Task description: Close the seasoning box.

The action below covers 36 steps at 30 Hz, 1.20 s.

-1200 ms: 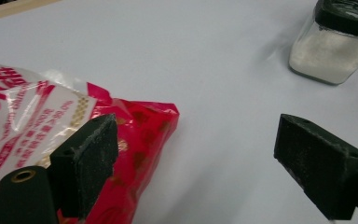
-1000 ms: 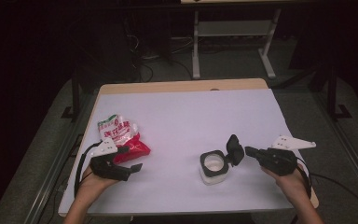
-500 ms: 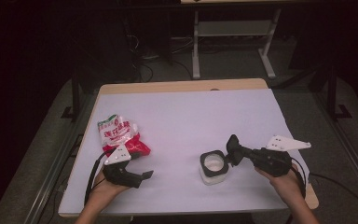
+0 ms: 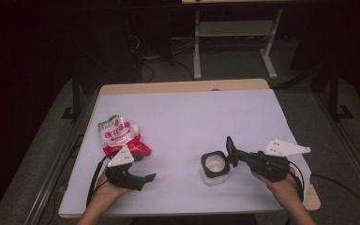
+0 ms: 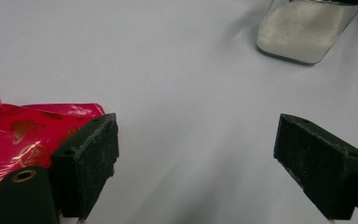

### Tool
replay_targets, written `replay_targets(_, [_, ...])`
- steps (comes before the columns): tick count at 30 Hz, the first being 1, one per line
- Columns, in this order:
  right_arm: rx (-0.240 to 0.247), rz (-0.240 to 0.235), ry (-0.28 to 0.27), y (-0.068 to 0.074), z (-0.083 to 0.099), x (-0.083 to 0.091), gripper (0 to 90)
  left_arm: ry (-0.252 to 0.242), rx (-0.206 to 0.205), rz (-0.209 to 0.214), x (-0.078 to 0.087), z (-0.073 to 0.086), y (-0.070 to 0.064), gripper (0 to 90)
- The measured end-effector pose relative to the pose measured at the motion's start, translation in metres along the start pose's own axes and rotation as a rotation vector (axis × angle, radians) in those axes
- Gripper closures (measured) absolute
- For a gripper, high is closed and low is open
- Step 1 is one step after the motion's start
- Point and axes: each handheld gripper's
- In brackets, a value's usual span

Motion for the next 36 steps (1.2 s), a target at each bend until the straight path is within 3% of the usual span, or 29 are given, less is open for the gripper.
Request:
replay_targets(13, [0.018,-0.040,0.034,0.010,0.003,-0.015,90.0,-0.002,0.002,0.008,-0.002,0.001,-0.002,13.8])
replay_targets(21, [-0.010,0.019,-0.005,-0.002,0.005,-0.004,90.0,-0.004,0.003,0.009,-0.003,0.000,-0.003,13.8])
replay_targets(25, [-0.047,0.062,-0.022,-0.012,0.009,0.002,90.0,-0.015,0.008,0.005,-0.001,-0.001,-0.004,13.8])
replay_targets(29, [-0.053,0.114,-0.036,-0.022,0.013,0.006,89.3,-0.013,-0.005,0.003,-0.002,-0.001,-0.004,13.9])
replay_targets(33, [-0.061,0.143,-0.040,-0.029,0.017,0.012,80.0,-0.016,-0.005,0.010,-0.002,-0.001,-0.005,13.8])
replay_targets(36, [-0.072,0.178,-0.036,-0.034,0.021,0.014,68.2,-0.017,-0.004,0.013,-0.001,-0.001,-0.006,13.9])
Point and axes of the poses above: each handheld gripper's, and its own axes: x roughly backward along the jaws, z roughly out of its underside, y roughly to its left, and after that the axes turned 4 degrees about -z, right-handed
